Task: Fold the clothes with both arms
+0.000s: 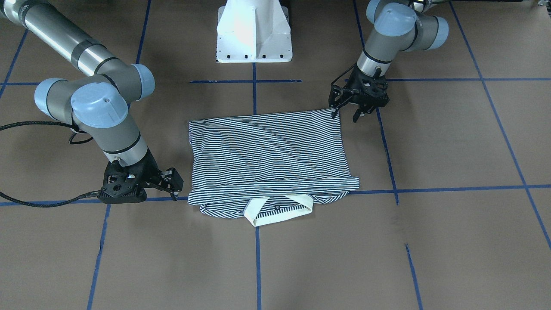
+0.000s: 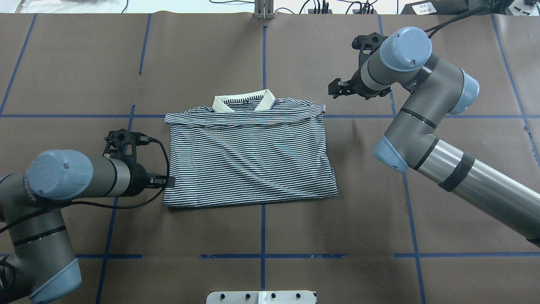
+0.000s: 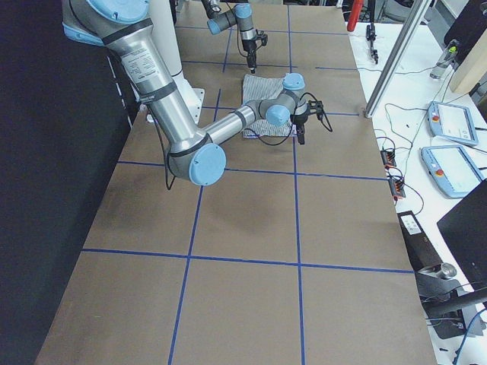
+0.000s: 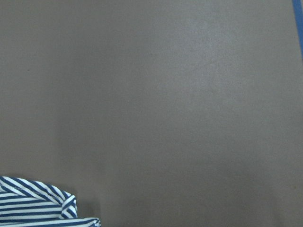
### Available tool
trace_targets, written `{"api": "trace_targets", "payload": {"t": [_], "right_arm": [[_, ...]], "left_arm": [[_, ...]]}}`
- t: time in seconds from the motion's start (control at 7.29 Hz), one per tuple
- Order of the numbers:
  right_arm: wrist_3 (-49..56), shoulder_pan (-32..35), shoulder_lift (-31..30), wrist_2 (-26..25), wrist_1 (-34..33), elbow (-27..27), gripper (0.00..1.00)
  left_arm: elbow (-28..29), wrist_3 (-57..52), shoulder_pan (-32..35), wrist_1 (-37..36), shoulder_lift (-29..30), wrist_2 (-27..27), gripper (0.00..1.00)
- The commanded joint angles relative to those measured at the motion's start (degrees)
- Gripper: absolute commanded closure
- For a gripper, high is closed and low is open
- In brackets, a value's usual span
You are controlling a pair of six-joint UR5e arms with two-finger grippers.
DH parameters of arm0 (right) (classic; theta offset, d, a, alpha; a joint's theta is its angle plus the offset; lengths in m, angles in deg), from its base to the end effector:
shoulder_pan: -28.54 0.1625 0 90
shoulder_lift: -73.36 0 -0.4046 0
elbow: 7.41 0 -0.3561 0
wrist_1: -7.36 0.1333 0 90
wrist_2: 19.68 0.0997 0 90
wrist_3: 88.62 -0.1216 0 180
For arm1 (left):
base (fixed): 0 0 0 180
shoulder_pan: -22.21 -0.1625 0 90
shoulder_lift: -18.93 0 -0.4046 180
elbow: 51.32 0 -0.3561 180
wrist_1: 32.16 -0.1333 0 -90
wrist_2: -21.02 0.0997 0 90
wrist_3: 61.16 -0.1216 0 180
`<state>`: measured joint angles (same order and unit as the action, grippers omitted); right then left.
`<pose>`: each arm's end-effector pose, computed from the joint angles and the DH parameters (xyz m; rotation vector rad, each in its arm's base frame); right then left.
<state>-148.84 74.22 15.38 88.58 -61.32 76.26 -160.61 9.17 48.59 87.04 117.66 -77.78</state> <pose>-0.4125 -0.5587 0.3570 0.2600 -0.8272 0.1292 0.4245 -0.3386 0.3764 0.2604 0.9720 -0.0304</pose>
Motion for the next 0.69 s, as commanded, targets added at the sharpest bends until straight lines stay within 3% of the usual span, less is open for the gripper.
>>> {"api": "trace_targets", "payload": {"t": [0.0,0.27,0.41,0.55], "right_arm": [[-0.07,0.02,-0.12,0.02,0.13,0.00,0.00],[-0.07,0.02,-0.21,-0.07,0.13,0.09,0.00],[-0.16,0.02,-0.21,-0.07,0.13,0.00,0.00],[-0.16,0.02,-0.21,-0.16,0.13,0.00,0.00]], "left_arm": [[0.30,7.27,-4.30,1.91,-0.82,2.55,0.61],[0.56,7.37,-4.58,1.91,-0.73,2.74,0.65],[0.65,7.37,-4.58,1.82,-0.73,2.82,0.76],[1.09,7.28,-4.58,1.82,-0.64,2.83,0.96]]}}
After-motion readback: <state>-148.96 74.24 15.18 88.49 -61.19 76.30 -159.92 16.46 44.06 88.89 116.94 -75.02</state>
